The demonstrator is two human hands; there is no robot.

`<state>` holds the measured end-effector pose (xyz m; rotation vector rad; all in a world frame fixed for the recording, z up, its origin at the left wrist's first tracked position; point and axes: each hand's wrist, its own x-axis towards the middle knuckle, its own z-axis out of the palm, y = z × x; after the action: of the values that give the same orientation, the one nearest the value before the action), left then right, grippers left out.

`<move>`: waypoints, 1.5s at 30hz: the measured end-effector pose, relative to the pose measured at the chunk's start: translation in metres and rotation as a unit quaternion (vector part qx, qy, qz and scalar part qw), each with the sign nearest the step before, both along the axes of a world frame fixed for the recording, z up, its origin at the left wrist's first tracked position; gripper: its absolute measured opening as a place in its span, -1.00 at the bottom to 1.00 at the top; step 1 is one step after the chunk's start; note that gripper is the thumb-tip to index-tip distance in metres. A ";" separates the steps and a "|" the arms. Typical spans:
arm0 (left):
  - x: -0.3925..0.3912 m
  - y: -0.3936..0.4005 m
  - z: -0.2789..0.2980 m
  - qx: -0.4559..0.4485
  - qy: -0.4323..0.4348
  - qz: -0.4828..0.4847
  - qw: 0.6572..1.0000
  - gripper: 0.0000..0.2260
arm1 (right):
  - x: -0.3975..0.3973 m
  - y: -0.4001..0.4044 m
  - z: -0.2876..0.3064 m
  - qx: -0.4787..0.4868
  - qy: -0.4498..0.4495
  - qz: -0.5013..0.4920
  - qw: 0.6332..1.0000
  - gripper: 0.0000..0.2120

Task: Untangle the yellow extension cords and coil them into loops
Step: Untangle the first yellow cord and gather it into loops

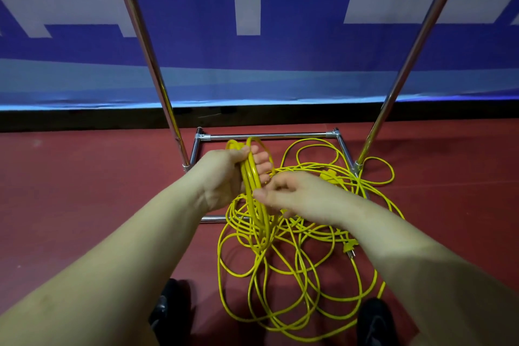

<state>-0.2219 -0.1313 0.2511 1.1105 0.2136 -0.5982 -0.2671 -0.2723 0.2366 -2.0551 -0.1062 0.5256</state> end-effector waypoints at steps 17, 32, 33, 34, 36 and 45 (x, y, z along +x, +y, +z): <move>0.016 0.022 -0.010 0.113 0.063 -0.081 0.988 -0.72 | 0.011 -0.018 0.009 0.026 -0.110 -0.186 0.976 -0.95; 0.015 0.025 -0.004 0.133 0.042 -0.174 0.975 -0.63 | 0.011 -0.017 0.012 0.220 0.008 -0.196 0.956 -0.79; 0.015 0.025 -0.003 0.126 0.042 -0.168 0.977 -0.57 | 0.011 -0.015 0.012 0.226 0.002 -0.192 0.955 -0.80; 0.015 0.024 -0.003 0.122 0.039 -0.164 0.978 -0.51 | 0.010 -0.014 0.012 0.233 -0.002 -0.187 0.954 -0.80; 0.015 0.023 -0.004 0.122 0.025 -0.156 0.980 -0.47 | 0.009 -0.009 0.010 0.247 -0.007 -0.170 0.954 -0.79; 0.011 0.013 -0.010 0.145 -0.047 -0.084 0.985 -0.72 | -0.001 0.009 0.006 0.251 -0.017 -0.144 0.957 -0.86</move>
<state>-0.2111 -0.1179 0.2409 1.4454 0.1287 -0.6772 -0.2679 -0.2631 0.2423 -1.5464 0.0377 0.2470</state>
